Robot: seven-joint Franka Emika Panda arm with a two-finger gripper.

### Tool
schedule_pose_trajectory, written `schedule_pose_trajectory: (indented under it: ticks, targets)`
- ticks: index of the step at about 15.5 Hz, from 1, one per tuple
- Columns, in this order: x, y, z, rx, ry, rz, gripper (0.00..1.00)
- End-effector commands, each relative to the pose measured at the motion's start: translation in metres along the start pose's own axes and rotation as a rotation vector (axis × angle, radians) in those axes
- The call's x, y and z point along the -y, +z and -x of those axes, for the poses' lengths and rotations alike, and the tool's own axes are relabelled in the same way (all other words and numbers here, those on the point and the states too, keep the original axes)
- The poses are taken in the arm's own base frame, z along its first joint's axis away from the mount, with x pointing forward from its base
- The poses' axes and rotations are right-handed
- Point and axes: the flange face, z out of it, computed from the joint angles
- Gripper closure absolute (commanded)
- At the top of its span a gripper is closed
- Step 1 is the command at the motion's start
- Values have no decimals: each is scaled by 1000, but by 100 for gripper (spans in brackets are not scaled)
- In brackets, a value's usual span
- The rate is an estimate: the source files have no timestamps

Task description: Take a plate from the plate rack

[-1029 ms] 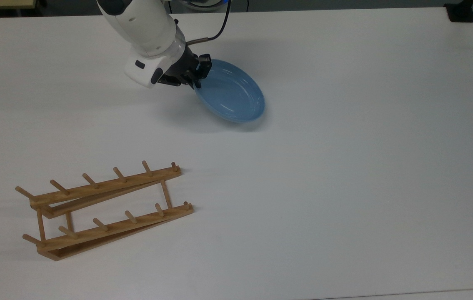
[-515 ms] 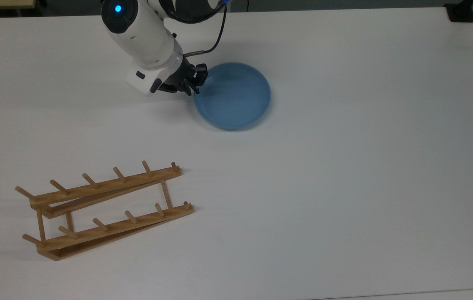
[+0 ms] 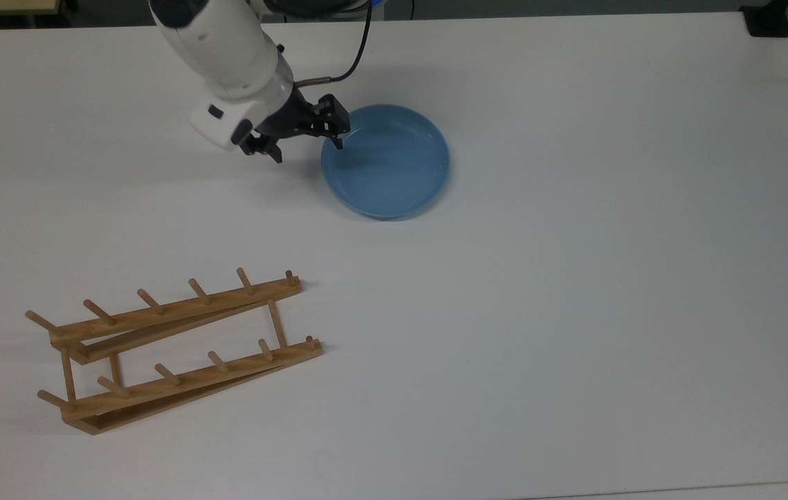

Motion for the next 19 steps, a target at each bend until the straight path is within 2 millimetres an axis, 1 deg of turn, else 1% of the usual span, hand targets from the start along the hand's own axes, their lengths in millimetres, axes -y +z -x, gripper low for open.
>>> schedule_pose_trajectory:
  ticks: [1, 4, 7, 9, 10, 11, 12, 13, 15, 17, 18, 19]
  targets:
    - [31, -80, -5, -26, 125, 13, 0]
    - [46, -130, -6, -33, 281, 9, 0]
    - [60, -171, -2, -35, 354, 8, 0]
    - [76, -196, 4, -31, 372, 14, 0]
    - [87, -212, 12, -39, 377, 20, 0]
    - [94, -222, 20, -48, 381, 36, 0]
    - [101, -231, 27, -66, 376, 68, 0]
    - [108, -235, 31, -76, 365, 107, 0]
    - [113, -242, 36, -97, 357, 160, 0]
    - [106, -245, 38, -103, 346, 182, 0]
    - [102, -240, 37, -99, 326, 198, 0]
    - [101, -239, 32, -133, 296, 211, 0]
